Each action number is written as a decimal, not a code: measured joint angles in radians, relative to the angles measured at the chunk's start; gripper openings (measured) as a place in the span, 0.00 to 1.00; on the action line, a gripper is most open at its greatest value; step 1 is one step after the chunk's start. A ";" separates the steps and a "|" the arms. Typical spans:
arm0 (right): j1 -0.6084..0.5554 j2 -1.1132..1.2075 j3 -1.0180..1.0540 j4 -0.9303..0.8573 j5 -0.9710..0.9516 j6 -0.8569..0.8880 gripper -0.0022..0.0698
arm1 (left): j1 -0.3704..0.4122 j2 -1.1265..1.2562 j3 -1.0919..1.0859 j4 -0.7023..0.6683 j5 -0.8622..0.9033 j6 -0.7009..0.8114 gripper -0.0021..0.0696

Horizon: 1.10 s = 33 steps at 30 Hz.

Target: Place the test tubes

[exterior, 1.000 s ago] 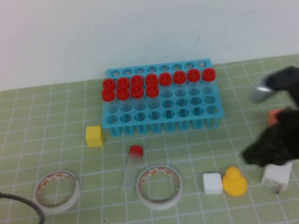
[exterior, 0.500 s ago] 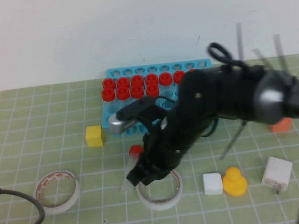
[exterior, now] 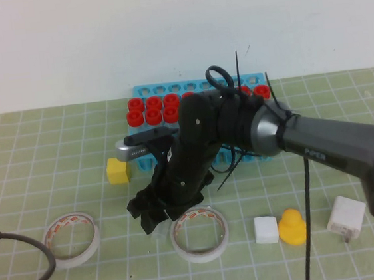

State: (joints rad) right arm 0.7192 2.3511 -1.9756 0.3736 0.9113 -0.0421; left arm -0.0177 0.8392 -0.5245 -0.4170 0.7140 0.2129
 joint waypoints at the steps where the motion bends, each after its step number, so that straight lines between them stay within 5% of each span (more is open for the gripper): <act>1: 0.000 0.007 -0.004 0.000 -0.002 0.008 0.64 | 0.000 0.000 0.000 0.000 0.000 0.000 0.03; 33: 0.002 0.039 -0.051 0.004 0.009 0.021 0.65 | 0.000 0.000 0.002 -0.084 -0.015 0.073 0.03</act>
State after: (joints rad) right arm 0.7210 2.3903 -2.0264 0.3777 0.9205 -0.0210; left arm -0.0177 0.8392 -0.5228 -0.5011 0.6991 0.2862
